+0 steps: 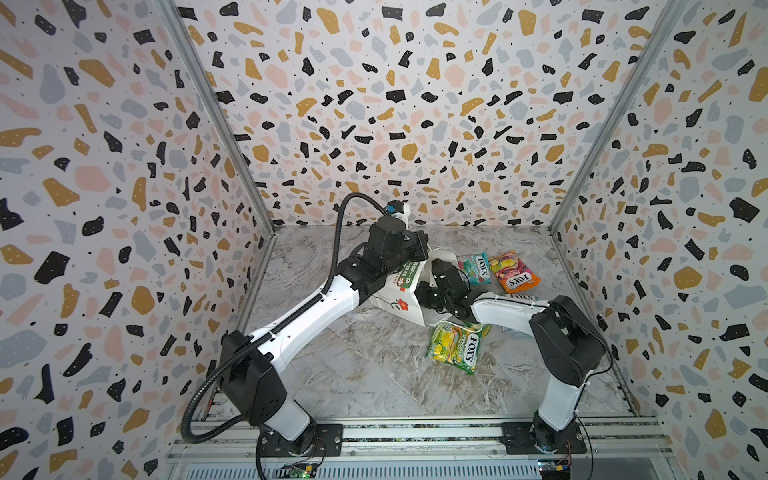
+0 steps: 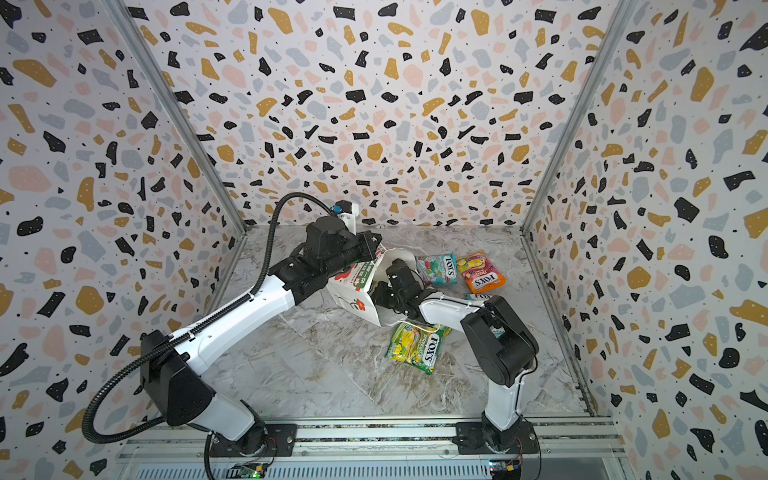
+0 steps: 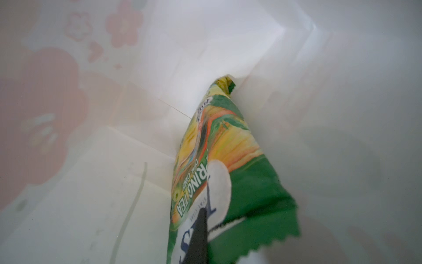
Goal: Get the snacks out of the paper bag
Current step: 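Grasp the last green spring tea packet and pull it from the bag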
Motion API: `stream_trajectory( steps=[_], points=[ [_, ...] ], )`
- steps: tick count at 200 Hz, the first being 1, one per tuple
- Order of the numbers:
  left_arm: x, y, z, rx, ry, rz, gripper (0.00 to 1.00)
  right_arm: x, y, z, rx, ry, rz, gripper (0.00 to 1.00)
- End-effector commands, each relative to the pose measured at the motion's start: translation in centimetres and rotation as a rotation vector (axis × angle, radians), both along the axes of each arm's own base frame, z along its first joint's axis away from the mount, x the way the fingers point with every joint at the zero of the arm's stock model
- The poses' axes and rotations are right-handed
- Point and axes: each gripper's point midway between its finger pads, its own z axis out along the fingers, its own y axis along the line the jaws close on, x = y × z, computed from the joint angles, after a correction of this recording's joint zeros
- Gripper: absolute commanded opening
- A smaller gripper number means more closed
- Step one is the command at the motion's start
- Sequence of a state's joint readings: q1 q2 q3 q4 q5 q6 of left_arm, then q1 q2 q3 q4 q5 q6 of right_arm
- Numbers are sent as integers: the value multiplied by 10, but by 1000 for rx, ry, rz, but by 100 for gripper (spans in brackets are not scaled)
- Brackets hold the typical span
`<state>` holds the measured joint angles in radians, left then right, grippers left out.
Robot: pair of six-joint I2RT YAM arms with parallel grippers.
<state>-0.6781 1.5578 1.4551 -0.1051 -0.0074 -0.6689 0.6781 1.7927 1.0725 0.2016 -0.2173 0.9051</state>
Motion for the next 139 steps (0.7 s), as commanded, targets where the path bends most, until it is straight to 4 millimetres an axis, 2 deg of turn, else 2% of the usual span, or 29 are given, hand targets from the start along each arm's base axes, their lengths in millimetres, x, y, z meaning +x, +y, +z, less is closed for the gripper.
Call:
stream_trajectory(
  steps=[1, 139],
  points=[
    [-1, 10, 12, 10, -49, 36, 0, 0, 4, 49, 74, -115, 42, 0],
    [3, 24, -1, 93, -51, 99, 0, -28, -15, 125, 47, -261, 117, 0]
  ],
)
